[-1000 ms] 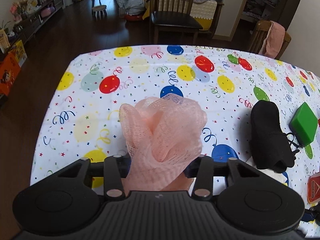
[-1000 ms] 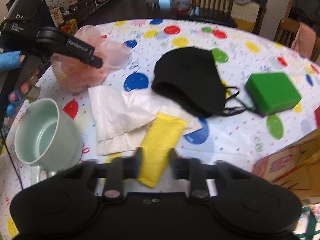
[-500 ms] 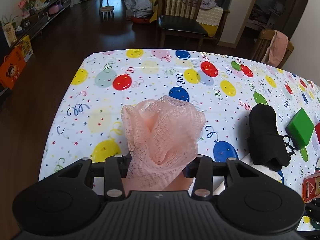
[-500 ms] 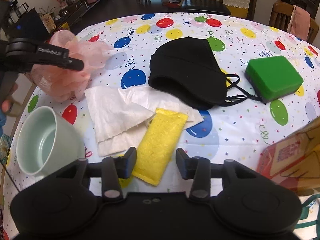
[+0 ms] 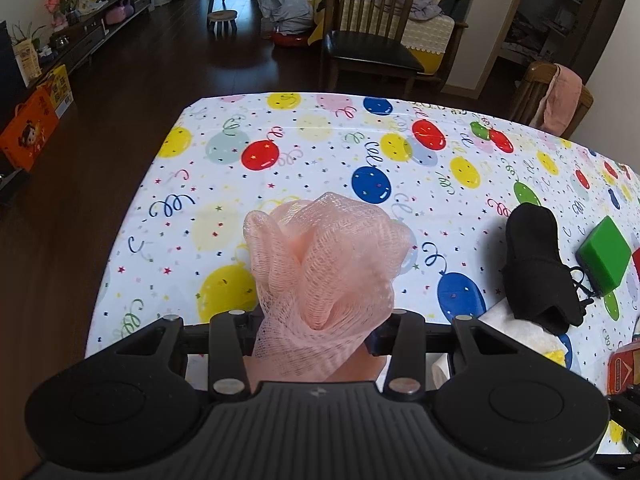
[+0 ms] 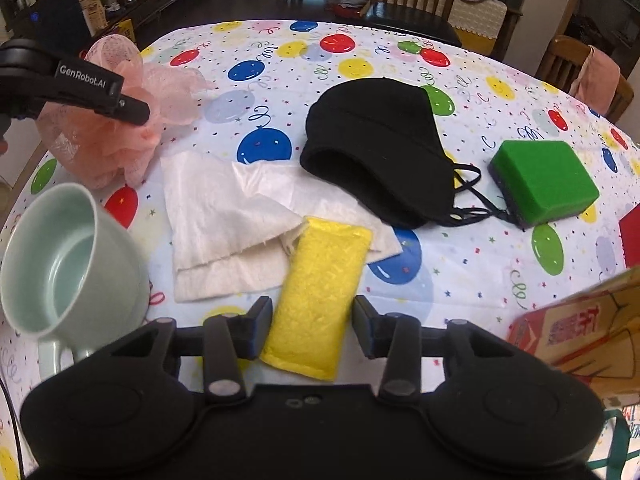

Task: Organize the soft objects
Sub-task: 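Close the right tool on the yellow sponge while left tool holds the puff, then carry the puff with left tool while right tool carries the sponge over the box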

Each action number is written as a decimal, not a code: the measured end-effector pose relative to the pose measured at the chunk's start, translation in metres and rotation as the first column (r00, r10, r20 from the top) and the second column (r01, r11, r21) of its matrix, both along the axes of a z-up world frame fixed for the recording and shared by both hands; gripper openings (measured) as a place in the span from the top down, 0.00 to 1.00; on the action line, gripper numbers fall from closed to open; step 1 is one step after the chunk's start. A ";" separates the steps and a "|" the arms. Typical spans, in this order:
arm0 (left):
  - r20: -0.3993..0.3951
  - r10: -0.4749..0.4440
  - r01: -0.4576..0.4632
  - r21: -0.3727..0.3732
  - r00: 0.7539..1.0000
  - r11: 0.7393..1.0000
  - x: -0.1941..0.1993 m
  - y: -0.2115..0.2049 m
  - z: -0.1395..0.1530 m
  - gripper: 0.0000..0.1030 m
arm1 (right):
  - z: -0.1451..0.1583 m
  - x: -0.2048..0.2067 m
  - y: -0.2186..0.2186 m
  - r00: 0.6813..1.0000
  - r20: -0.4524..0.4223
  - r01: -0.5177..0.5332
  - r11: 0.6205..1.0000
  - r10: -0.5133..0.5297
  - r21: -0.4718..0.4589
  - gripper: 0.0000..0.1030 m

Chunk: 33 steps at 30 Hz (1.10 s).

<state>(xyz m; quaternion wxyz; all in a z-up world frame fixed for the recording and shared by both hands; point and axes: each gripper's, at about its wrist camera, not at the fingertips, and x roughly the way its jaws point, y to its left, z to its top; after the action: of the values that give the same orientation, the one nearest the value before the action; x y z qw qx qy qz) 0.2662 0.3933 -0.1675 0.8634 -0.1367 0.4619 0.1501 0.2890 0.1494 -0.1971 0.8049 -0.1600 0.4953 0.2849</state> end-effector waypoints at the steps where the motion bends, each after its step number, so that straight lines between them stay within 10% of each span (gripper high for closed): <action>1: 0.001 0.003 -0.003 0.001 1.000 1.000 -0.001 0.001 0.001 0.60 | 0.001 0.000 -0.004 1.000 -0.002 0.007 1.000 -0.007 0.006 0.60; 17: 0.137 0.082 -0.079 -0.031 0.987 0.996 -0.034 0.013 0.050 0.61 | 0.051 -0.038 -0.062 1.000 0.024 -0.013 0.990 0.009 0.140 0.65; 20: 0.166 0.073 -0.069 -0.029 0.983 0.997 -0.043 0.008 0.065 0.61 | 0.061 -0.043 -0.080 1.000 0.009 0.006 0.984 -0.007 0.179 0.85; 33: 0.292 0.028 -0.013 -0.051 0.956 0.999 -0.079 -0.023 0.125 0.61 | 0.101 -0.075 -0.147 0.999 0.049 -0.015 0.966 0.002 0.259 0.85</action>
<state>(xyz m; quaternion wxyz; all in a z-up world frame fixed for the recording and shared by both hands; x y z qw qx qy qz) 0.1875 0.3707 -0.0424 0.9170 -0.1831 0.3313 0.1259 0.2145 0.0022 -0.0961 0.8294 -0.0622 0.4336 0.3467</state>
